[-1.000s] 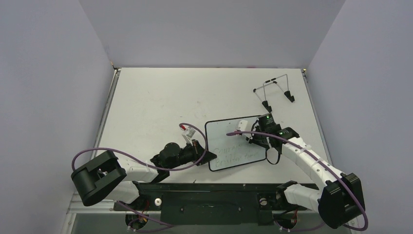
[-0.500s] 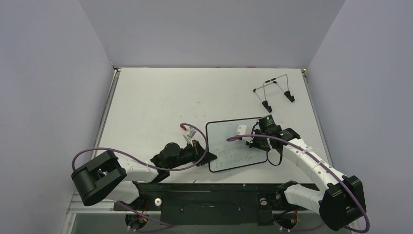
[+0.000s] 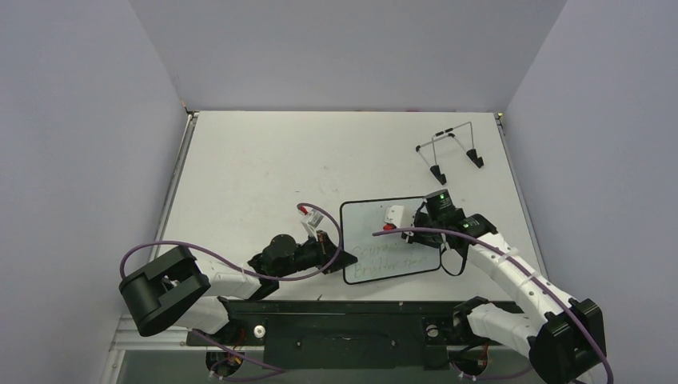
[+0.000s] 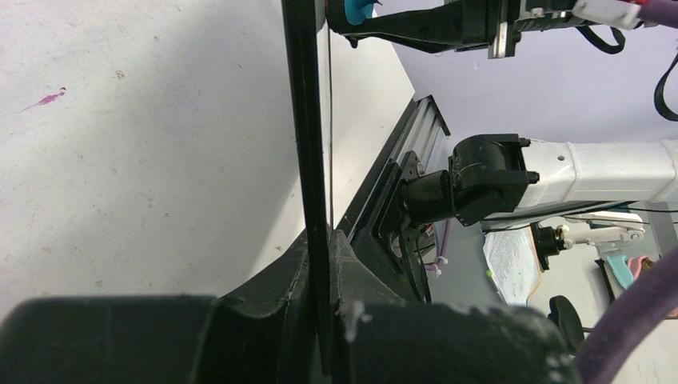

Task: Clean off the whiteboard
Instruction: Erase the whiteboard at the center of the board.

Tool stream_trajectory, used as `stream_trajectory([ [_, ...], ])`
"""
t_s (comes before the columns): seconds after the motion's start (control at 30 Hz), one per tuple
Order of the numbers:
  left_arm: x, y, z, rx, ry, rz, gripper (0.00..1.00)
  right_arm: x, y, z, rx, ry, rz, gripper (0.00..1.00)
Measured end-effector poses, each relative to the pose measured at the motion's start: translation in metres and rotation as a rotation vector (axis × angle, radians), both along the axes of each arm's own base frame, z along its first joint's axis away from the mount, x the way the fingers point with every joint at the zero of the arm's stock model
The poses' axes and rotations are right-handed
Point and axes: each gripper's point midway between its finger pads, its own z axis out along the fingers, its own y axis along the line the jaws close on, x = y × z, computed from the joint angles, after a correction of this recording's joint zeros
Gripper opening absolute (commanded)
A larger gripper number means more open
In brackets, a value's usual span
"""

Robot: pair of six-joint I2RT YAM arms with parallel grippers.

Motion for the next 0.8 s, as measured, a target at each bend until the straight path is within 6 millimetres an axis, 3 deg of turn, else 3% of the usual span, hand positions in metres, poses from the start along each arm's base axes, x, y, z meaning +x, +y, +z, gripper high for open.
stream_trajectory([
  [0.3,0.002,0.002,-0.001,-0.003,0.019,0.022,0.0,0.019,-0.033,-0.012,-0.071,0.023,-0.231,0.0],
  [0.5,0.004,0.004,-0.001,0.0,0.004,0.033,0.0,0.032,-0.021,0.004,-0.02,-0.008,-0.231,0.0],
  [0.67,0.003,0.004,-0.001,0.002,0.002,0.031,0.0,0.008,0.012,0.003,-0.002,0.025,-0.008,0.0],
  [0.8,0.003,0.004,-0.002,0.001,0.004,0.029,0.0,-0.013,0.011,-0.013,-0.035,0.081,0.06,0.0],
])
